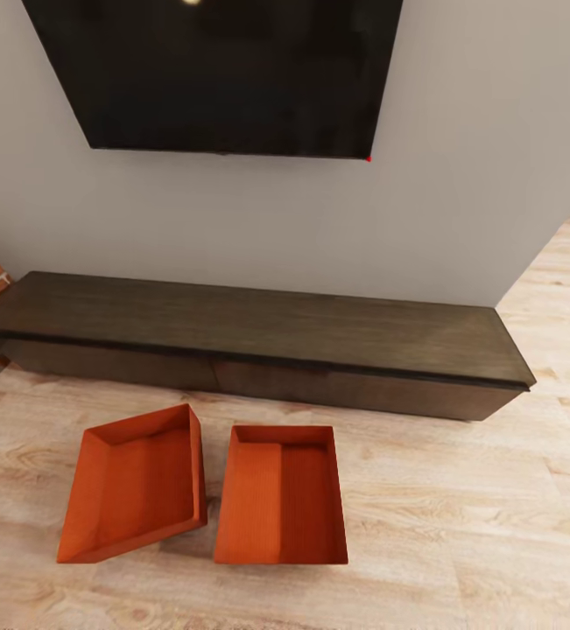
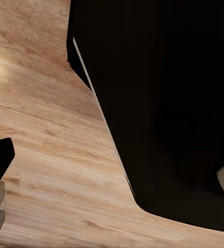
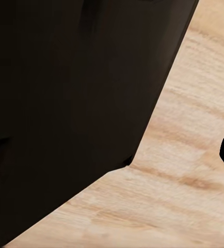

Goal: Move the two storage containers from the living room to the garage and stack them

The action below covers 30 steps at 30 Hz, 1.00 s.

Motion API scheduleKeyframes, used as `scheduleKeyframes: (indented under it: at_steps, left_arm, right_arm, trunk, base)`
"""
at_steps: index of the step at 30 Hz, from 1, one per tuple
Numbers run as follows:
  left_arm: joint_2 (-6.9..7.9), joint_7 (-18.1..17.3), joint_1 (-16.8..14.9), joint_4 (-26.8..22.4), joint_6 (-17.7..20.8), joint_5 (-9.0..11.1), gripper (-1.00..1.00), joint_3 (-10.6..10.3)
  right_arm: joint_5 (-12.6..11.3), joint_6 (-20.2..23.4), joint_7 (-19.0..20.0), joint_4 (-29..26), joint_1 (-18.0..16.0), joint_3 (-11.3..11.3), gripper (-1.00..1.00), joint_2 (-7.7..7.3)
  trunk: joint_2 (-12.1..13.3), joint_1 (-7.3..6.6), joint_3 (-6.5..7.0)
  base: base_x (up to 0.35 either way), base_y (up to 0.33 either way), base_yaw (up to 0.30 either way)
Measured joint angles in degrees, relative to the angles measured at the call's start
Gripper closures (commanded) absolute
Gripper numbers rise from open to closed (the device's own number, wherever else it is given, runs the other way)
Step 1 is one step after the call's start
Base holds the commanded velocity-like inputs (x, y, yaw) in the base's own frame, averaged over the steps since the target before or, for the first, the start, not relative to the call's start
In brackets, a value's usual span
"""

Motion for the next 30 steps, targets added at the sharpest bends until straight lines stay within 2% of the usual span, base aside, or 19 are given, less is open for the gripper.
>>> scheduleKeyframes:
  at_steps: [30]
  left_arm:
    - [0.15, 0.0, 0.0, -0.1, 0.0, 0.0, -1.00, 0.0]
  right_arm:
    - [0.0, 0.1, 0.0, 0.0, 0.0, 0.0, -1.00, 0.08]
  trunk:
    - [0.0, 0.00, -2.50]
  base:
    - [0.000, 0.000, 0.000]
